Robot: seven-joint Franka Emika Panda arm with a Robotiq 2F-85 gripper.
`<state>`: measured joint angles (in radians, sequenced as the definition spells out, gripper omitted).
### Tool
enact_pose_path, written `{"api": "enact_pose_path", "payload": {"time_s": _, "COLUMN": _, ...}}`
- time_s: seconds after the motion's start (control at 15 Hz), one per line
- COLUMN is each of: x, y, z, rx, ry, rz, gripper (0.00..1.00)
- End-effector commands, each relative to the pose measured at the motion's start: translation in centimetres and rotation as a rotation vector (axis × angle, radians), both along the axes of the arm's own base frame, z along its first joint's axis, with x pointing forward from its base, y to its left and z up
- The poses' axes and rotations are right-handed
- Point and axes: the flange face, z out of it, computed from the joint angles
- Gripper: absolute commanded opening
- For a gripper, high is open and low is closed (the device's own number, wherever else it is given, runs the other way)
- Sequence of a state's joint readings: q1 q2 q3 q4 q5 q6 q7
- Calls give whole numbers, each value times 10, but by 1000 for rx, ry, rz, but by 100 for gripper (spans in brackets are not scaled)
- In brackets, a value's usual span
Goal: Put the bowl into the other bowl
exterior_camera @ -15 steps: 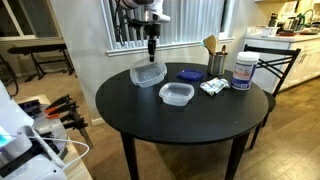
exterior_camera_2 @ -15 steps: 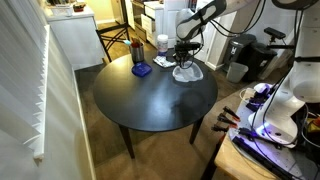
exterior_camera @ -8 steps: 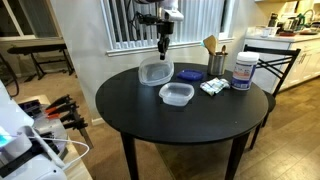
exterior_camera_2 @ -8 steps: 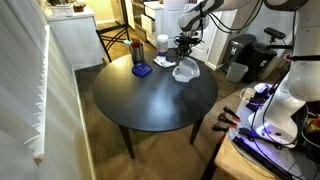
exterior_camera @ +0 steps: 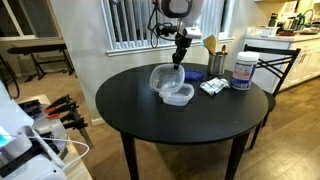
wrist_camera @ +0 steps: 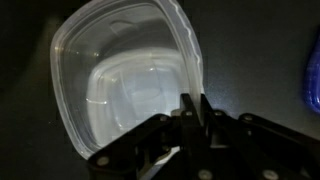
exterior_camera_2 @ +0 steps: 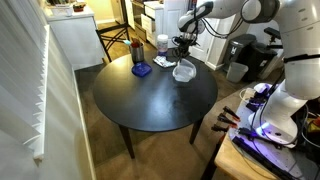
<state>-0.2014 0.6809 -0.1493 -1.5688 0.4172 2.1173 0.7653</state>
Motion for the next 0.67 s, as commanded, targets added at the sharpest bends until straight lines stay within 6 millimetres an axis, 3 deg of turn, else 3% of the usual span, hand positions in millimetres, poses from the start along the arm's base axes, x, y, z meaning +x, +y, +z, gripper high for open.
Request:
{"api": "enact_pose_path", "payload": {"time_s": 0.0, "x": 16, "y": -11, "z": -5, "rx": 44, "ry": -18, "rz": -60, "gripper": 4}}
{"api": "enact_pose_path", "payload": {"time_s": 0.6, "x": 29, "y": -14, "z": -10, "rx": 29, "ry": 1, "rz": -80, "gripper": 4}}
